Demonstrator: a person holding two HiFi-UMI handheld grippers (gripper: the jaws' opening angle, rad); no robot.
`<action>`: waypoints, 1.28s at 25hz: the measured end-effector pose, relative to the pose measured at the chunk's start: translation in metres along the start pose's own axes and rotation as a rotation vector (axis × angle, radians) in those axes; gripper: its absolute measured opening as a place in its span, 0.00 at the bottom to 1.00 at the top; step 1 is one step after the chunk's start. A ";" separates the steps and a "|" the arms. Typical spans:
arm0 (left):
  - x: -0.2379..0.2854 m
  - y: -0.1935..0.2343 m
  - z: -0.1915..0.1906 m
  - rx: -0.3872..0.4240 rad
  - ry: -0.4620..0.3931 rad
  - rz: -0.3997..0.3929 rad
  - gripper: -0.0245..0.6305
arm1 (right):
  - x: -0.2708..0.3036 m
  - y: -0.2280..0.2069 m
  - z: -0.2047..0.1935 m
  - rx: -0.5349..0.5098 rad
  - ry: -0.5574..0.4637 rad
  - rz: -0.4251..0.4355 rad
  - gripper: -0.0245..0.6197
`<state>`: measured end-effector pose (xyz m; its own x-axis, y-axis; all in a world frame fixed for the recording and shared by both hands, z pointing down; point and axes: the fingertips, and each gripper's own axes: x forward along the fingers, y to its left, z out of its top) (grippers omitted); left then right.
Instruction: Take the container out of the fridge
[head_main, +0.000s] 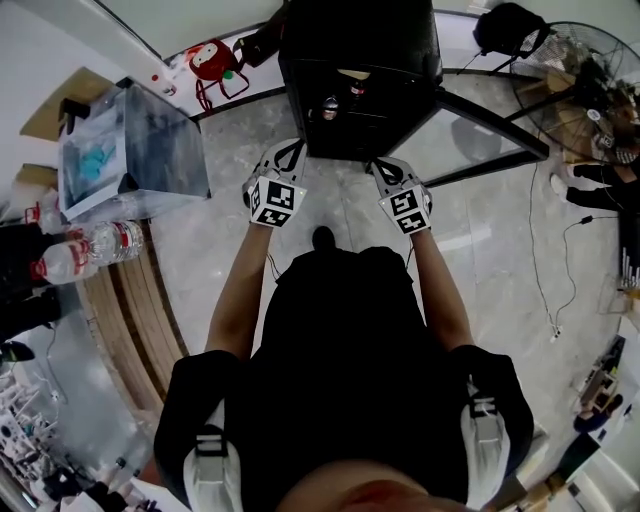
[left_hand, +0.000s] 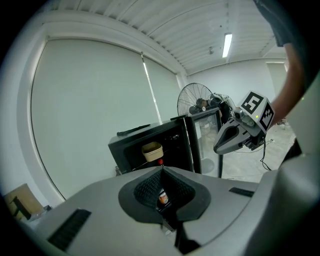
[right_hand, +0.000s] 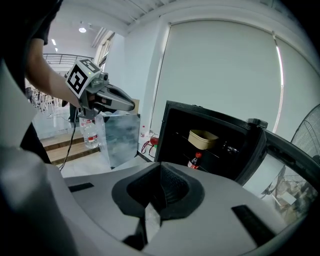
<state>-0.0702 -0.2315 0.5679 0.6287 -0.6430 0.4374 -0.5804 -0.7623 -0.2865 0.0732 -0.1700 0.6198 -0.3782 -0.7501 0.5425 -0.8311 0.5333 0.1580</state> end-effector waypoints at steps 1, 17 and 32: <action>0.000 0.004 -0.002 -0.004 -0.002 0.004 0.07 | 0.001 0.002 0.001 -0.003 0.003 -0.001 0.04; 0.004 0.028 -0.004 -0.029 -0.007 0.063 0.07 | 0.035 -0.044 0.034 -0.103 -0.024 -0.017 0.04; 0.046 0.061 0.008 -0.099 0.035 0.125 0.07 | 0.099 -0.099 0.067 -0.161 -0.052 0.058 0.04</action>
<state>-0.0723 -0.3085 0.5638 0.5307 -0.7284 0.4333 -0.7026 -0.6640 -0.2557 0.0909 -0.3231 0.6027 -0.4477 -0.7331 0.5119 -0.7328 0.6289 0.2597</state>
